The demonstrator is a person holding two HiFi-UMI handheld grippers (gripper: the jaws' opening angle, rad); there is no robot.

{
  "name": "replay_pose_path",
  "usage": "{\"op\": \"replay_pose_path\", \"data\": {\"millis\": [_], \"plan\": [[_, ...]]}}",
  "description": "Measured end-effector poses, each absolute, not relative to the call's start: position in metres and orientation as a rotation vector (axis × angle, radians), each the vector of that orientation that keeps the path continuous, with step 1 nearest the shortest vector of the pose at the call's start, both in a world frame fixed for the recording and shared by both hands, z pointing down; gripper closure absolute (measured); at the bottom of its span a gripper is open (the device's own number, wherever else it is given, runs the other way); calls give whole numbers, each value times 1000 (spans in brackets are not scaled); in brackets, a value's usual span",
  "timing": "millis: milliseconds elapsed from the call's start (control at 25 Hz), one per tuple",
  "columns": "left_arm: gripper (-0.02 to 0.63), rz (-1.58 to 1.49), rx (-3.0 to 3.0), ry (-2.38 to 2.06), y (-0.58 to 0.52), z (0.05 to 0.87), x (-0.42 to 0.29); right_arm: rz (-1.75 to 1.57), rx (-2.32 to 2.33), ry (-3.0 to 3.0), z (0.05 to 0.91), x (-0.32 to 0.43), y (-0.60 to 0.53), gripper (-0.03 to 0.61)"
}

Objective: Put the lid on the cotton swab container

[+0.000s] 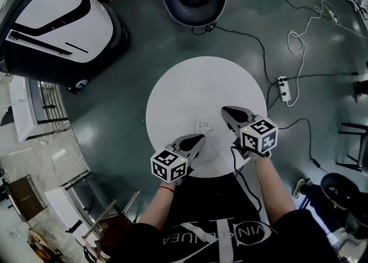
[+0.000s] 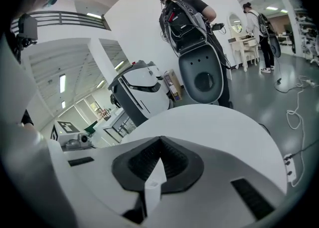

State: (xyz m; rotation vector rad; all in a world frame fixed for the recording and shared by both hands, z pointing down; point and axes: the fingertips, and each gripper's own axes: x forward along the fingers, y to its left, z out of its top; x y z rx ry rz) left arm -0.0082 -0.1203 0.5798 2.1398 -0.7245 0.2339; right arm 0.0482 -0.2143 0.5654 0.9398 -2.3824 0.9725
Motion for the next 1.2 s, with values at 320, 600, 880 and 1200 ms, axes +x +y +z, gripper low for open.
{"op": "replay_pose_path", "data": {"millis": [320,600,880,1200], "plan": [[603,221,2117,-735,-123,583,-7,964,781,-2410,562,26,-204,575],[603,195,2106,-744,-130,579,-11,910,734,-2433,554,15,-196,575],[603,198,2110,-736,-130,578,-9,816,667,-2433,548,6,-184,577],[603,198,2109,-744,-131,578,-8,774,619,-2428,548,1,-172,575]]}}
